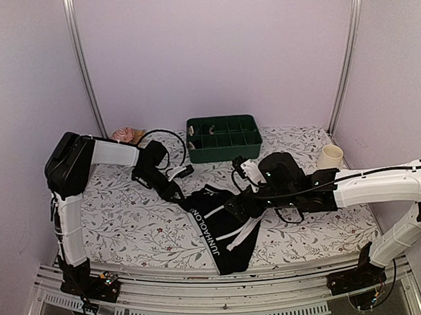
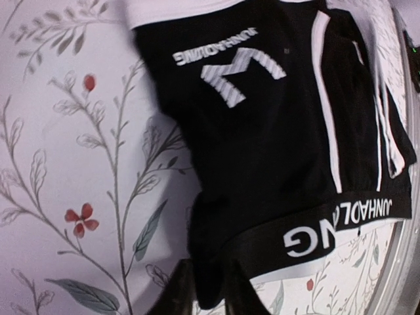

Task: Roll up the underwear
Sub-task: Pick up the underwear from the center of the board.

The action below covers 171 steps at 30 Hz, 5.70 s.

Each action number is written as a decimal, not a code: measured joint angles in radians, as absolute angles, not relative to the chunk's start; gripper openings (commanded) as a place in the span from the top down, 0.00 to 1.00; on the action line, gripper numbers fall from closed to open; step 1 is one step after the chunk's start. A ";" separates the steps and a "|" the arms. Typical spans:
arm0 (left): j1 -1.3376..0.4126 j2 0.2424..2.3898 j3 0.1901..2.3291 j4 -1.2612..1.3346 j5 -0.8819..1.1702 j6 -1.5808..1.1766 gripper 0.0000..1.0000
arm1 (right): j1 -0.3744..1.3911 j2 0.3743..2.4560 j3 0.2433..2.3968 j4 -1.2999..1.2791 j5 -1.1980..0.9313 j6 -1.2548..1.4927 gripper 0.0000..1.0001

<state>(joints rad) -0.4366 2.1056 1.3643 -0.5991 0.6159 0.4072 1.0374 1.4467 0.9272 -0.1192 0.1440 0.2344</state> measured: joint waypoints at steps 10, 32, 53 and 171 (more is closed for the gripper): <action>-0.475 2.106 1.413 -0.635 0.476 0.408 1.00 | 1.032 1.447 0.925 -0.118 0.167 0.191 0.01; -0.854 1.592 0.845 -0.328 0.076 0.908 1.00 | 0.810 1.537 0.985 0.072 0.091 -0.016 0.01; -0.965 1.652 0.747 -0.108 0.058 0.894 1.00 | 0.777 2.239 1.628 -0.261 -0.450 -0.024 0.00; -0.841 1.509 0.766 -0.216 0.217 0.900 1.00 | 1.226 1.789 0.849 0.201 0.442 -0.569 0.40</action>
<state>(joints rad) -0.8413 1.5085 0.7658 -0.2161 0.2169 0.9005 1.2263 1.7885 0.8494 0.2008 0.4416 -0.5690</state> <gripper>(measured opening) 0.010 0.591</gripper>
